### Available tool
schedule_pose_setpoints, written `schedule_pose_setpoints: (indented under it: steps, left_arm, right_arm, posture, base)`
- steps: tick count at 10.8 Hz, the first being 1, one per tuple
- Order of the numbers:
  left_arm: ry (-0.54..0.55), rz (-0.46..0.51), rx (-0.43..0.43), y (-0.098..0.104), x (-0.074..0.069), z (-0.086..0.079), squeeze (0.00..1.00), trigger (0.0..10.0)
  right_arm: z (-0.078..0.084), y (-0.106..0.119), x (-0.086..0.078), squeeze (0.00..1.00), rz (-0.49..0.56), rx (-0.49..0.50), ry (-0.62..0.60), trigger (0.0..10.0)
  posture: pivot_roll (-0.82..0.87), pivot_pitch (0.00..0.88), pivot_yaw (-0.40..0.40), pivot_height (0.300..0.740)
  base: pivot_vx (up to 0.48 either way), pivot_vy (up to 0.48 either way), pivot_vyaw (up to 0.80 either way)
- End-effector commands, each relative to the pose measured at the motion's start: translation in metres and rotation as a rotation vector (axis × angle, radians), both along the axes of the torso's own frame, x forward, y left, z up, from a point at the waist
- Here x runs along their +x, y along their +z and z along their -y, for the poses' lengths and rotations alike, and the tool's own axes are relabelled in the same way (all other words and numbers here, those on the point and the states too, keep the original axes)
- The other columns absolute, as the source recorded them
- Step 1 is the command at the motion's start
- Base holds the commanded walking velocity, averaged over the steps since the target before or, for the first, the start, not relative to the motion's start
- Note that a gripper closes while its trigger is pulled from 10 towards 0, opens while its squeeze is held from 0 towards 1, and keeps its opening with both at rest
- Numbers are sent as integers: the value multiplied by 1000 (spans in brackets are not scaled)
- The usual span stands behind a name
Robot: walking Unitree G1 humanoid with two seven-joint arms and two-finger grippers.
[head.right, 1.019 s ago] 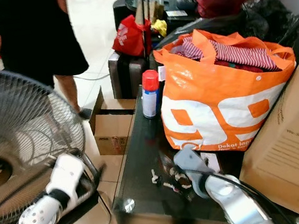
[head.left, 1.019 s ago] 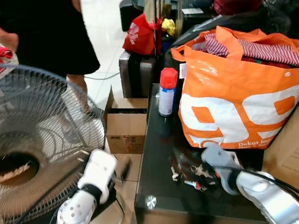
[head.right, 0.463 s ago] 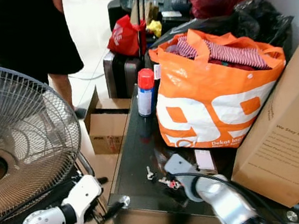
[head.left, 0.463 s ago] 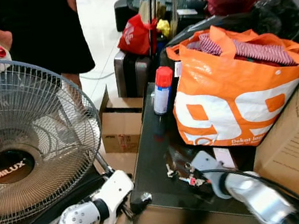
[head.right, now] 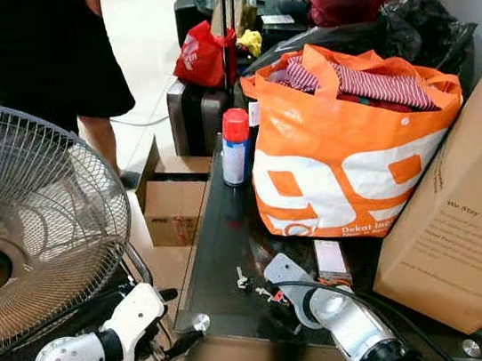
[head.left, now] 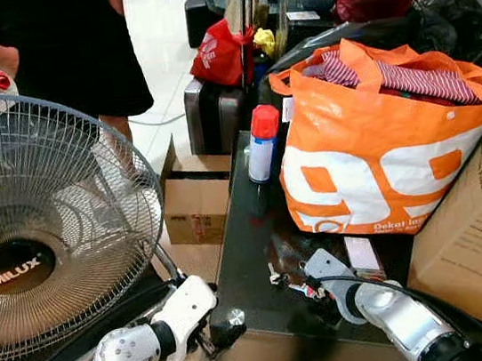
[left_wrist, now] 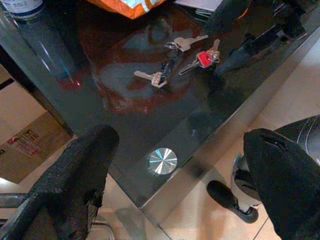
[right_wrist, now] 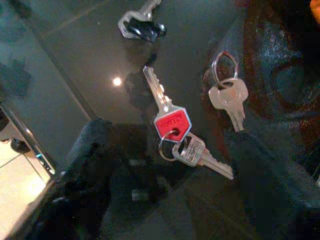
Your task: Hang keys on a hook
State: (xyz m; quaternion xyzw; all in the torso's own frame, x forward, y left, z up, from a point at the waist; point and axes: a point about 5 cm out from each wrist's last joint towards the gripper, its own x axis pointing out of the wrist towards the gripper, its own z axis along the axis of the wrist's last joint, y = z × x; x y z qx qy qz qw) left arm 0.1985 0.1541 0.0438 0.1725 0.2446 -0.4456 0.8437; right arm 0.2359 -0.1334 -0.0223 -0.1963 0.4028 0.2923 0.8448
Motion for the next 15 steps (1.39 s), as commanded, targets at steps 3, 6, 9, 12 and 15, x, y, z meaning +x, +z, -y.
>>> schedule_pose_setpoints:
  steps: [3,6,9,12,15]
  left_arm:
    - [-20,0,-13,4,-3,3,0,10000]
    - [-16,-9,-13,4,-8,1,0,10000]
    - [-13,-13,-12,3,-8,-1,0,10000]
    - [-12,-15,-12,3,-7,-2,0,10000]
    - [-11,-14,-13,4,-8,-1,0,10000]
  right_arm:
    - [0,-5,3,0,10,-22,-3,0]
    - [0,-11,4,0,11,-47,0,0]
    - [0,-12,7,0,16,-64,-2,0]
    - [2,-16,6,0,16,-84,11,0]
    - [3,-19,6,0,15,-91,19,0]
  posture:
    - [-3,0,-101,740]
    - [2,0,-105,740]
    - [4,0,-106,740]
    - [-1,0,-109,740]
    - [2,0,-110,740]
  base:
    - [0,0,0]
    - [0,0,0]
    - [0,0,0]
    - [0,0,0]
    - [0,0,0]
